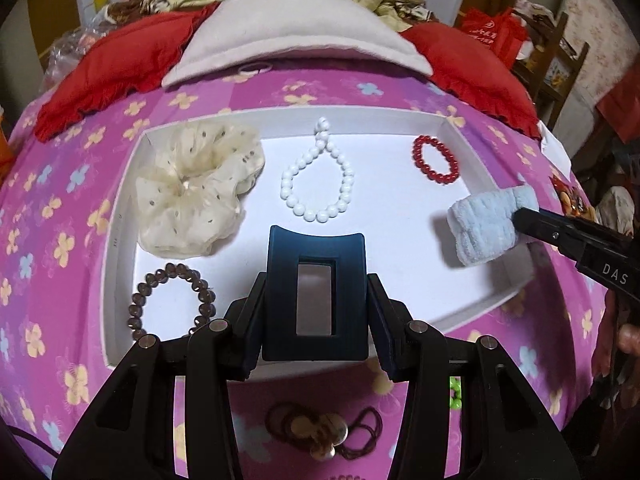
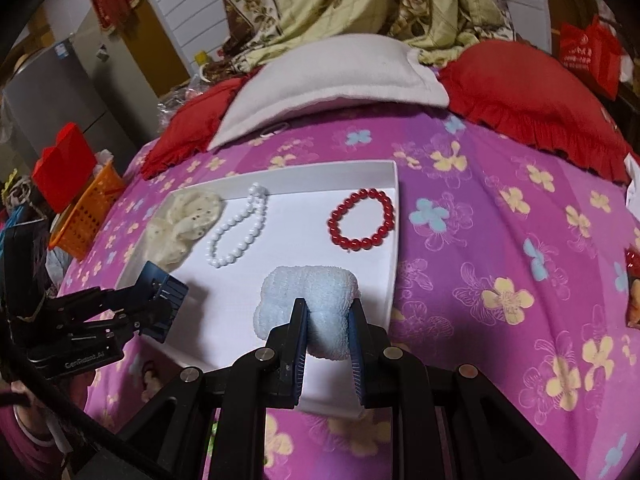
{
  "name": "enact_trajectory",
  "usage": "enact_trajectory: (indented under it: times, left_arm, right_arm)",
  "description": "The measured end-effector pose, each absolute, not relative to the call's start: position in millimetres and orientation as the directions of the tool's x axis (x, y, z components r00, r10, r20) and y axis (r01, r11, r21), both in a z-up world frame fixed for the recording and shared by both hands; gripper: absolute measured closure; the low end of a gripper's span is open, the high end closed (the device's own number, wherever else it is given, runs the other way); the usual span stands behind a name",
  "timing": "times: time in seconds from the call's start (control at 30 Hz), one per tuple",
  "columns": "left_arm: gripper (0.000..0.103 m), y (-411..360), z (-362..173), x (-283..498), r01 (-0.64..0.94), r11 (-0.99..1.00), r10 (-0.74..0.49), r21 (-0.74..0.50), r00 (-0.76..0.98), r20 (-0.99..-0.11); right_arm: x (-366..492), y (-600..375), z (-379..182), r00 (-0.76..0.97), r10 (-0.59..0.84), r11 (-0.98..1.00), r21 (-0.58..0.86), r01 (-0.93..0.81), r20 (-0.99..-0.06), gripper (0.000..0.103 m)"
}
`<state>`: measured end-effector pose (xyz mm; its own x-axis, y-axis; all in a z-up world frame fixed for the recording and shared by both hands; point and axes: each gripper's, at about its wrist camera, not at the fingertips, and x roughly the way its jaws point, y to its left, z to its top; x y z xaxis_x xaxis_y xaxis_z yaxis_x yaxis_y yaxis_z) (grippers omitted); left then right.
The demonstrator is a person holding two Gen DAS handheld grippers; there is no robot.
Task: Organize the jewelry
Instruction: 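Carry the claw and fuzzy scrunchie into the white tray and open both tools, then withdraw both open tools from the tray toward the remaining items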
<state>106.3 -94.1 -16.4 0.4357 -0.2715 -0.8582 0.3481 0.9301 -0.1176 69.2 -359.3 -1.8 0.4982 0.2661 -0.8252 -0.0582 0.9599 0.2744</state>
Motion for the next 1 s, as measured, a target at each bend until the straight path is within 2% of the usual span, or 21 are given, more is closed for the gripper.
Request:
enact_trajectory:
  times: [0.37,0.4,0.47,0.53,0.67,1.0]
  left_arm:
    - [0.056,-94.6,-36.7,122.7,0.298,0.946,-0.253,-0.129,0.426,-0.869]
    - [0.054,-94.3,-36.7,123.5,0.296,0.946,-0.252,-0.129,0.427,-0.868]
    - [0.037,-93.4,-36.8,124.5,0.292,0.948,-0.251,-0.13,0.431,-0.867]
    - [0.031,-92.3,-36.2,124.1,0.291,0.947,-0.259,-0.137,0.439,-0.86]
    - [0.025,-90.7,-35.1,123.9,0.283,0.949,-0.258,-0.138,0.446,-0.857]
    - [0.025,-79.1,-20.7,112.8,0.254,0.958,-0.248,-0.136,0.487,-0.837]
  right_arm:
    - [85.4,-358.2,-21.8,0.484,0.221,0.973,0.222,-0.056,-0.847,0.085]
    - [86.2,-357.4,-22.0,0.485,0.214,0.975,0.213,-0.057,-0.848,0.085]
    - [88.4,-353.5,-22.7,0.487,0.196,0.98,0.188,-0.066,-0.851,0.085]
    - [89.7,-349.0,-23.9,0.491,0.19,0.982,0.172,-0.082,-0.85,0.082]
    - [89.4,-342.1,-23.2,0.504,0.184,0.983,0.152,-0.104,-0.844,0.06]
    - [62.0,-348.1,-2.0,0.532,0.223,0.974,0.213,-0.081,-0.817,0.058]
